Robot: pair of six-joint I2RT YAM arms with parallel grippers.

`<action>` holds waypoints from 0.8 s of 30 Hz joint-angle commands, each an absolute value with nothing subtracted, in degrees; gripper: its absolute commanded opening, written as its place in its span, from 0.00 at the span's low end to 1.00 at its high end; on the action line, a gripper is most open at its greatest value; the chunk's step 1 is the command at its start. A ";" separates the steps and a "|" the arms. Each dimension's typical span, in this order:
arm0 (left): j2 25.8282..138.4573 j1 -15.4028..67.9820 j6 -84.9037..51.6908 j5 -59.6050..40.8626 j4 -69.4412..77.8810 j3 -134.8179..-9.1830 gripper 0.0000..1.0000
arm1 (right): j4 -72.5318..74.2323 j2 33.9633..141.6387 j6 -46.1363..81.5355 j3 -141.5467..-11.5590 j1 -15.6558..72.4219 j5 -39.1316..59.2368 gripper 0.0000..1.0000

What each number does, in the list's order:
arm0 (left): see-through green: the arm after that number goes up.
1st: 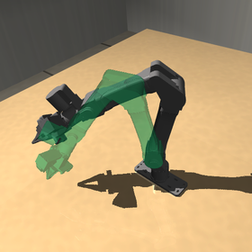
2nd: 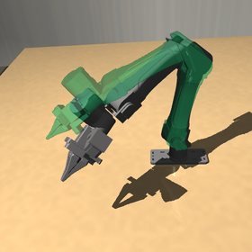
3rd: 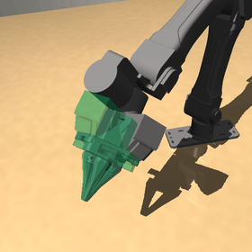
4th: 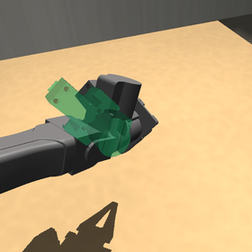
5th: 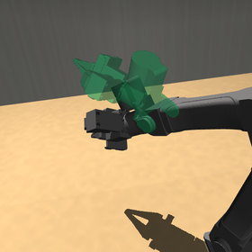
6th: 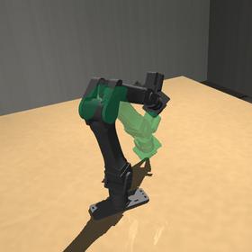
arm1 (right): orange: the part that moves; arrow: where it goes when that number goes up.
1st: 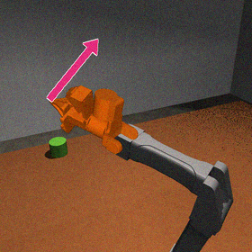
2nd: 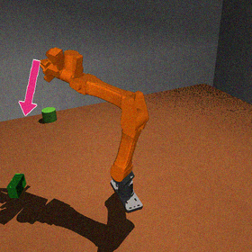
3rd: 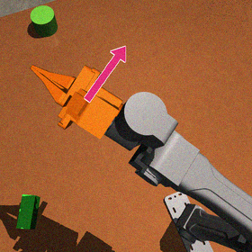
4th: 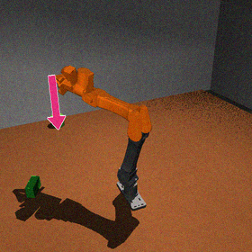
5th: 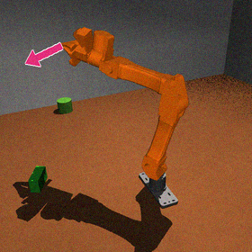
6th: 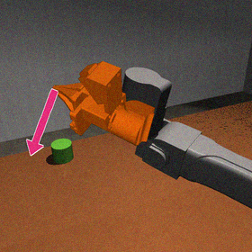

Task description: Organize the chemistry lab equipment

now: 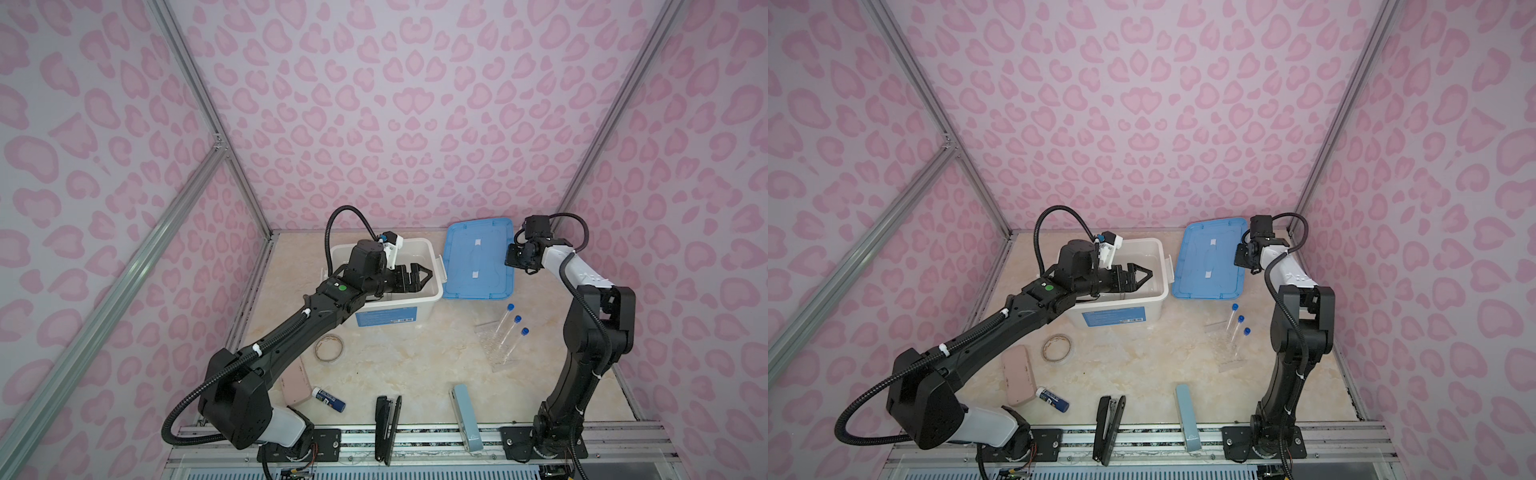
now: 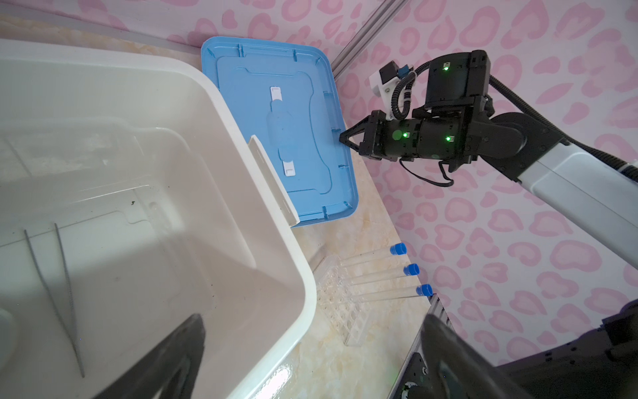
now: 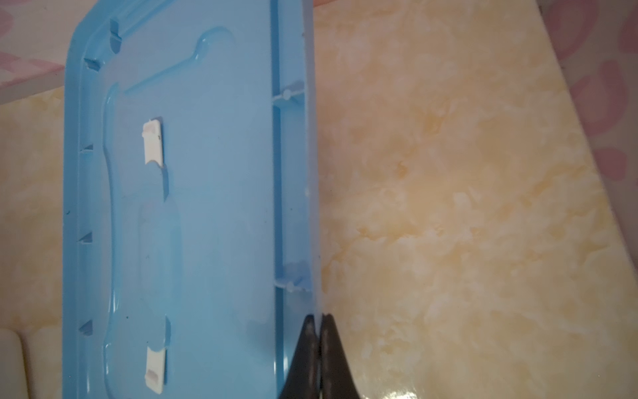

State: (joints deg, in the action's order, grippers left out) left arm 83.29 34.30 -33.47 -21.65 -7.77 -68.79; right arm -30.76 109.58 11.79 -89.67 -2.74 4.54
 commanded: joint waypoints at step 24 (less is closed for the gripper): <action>73.84 33.22 -28.83 -22.42 -3.59 -67.99 1.00 | -35.72 77.12 12.21 -85.61 -3.03 3.22 0.00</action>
State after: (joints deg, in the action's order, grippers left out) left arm 74.76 33.28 -30.85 -20.84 -7.18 -68.25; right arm -36.36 79.13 11.38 -85.86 -3.07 0.99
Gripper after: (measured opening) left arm 0.995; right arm 0.049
